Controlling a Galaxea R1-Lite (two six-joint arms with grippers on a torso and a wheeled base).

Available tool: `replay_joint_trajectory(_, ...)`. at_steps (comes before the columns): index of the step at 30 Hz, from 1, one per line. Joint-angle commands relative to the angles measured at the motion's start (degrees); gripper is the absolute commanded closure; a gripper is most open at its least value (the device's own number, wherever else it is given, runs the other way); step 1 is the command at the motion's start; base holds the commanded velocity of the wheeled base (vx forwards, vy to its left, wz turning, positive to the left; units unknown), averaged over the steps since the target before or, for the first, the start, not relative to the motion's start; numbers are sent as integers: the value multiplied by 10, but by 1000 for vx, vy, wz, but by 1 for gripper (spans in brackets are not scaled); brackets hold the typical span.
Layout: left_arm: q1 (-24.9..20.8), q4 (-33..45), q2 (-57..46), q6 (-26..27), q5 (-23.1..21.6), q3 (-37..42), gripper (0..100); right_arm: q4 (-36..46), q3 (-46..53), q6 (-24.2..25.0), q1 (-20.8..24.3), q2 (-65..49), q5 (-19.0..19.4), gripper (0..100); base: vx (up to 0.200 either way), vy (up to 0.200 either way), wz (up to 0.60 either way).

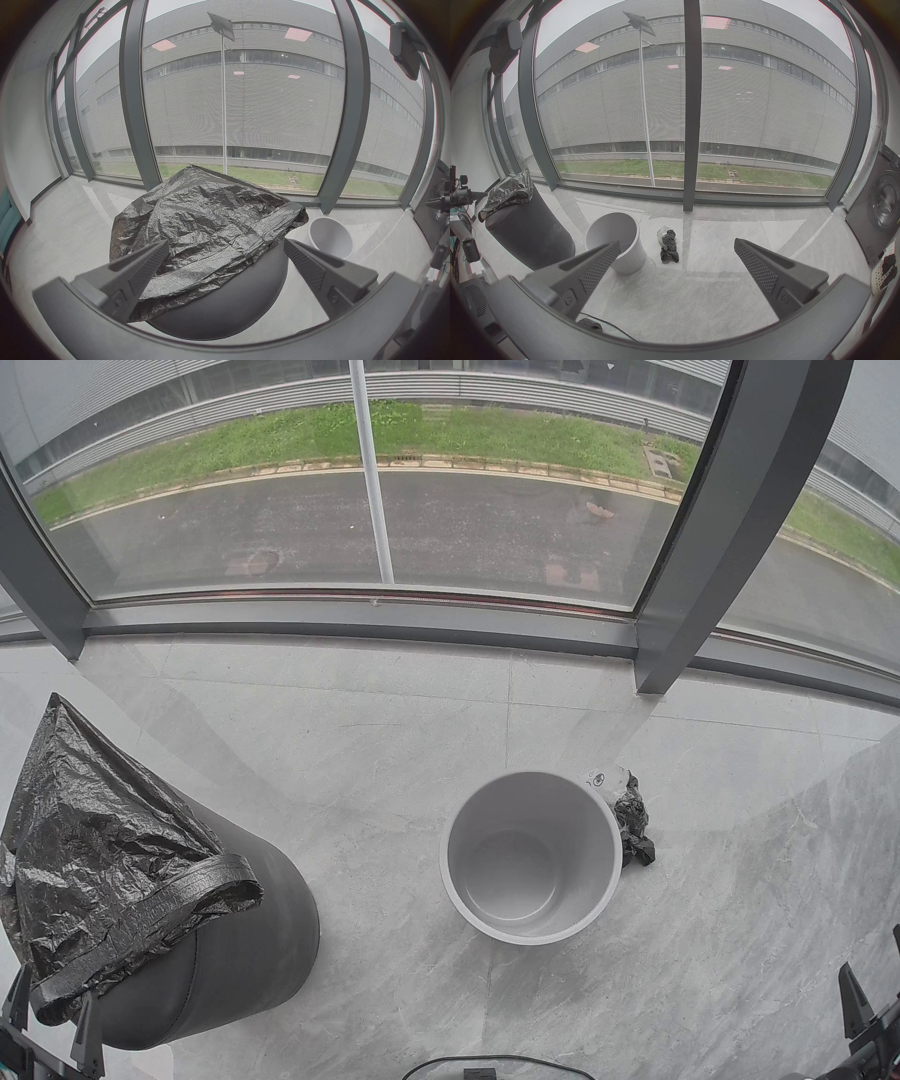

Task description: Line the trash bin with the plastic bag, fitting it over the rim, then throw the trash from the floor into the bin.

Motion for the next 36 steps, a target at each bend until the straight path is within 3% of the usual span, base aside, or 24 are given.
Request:
replay_joint_trajectory(1,0,9,-10,11,-4,10,0,1,8,0,0,-9,2,0,0,0,0)
replay_joint_trajectory(8,-1,10,-10,20,-31,10,0,3,7,7,0,-9,0,0,0,0,0)
replay_joint_trajectory(18,0,-2,-10,11,-32,10,0,2,6,6,-2,-7,-4,0,0,0,0)
replay_joint_trajectory(21,-3,-24,3,-22,-35,-44,0,-3,-48,18,-2,4,-9,0,0,0,0)
replay_joint_trajectory(22,-12,-19,40,-54,-37,-129,0,4,-147,68,1,47,-9,0,0,0,0)
replay_joint_trajectory(23,-29,-5,78,-50,-39,-188,0,18,-225,110,5,90,-5,0,0,0,0)
replay_joint_trajectory(25,-40,6,120,-16,-39,-238,0,42,-290,112,12,136,-2,0,0,0,0)
replay_joint_trajectory(29,-44,9,201,113,-66,-262,0,24,-308,17,13,232,0,0,0,0,0)
replay_joint_trajectory(31,-45,10,242,148,-88,-254,0,-25,-290,-12,30,283,0,0,0,0,0)
replay_joint_trajectory(34,-56,7,325,189,-137,-257,0,-145,-286,-15,79,370,-5,0,0,0,0)
replay_joint_trajectory(36,-59,5,352,215,-150,-259,0,-178,-286,-15,93,399,-9,0,0,0,0)
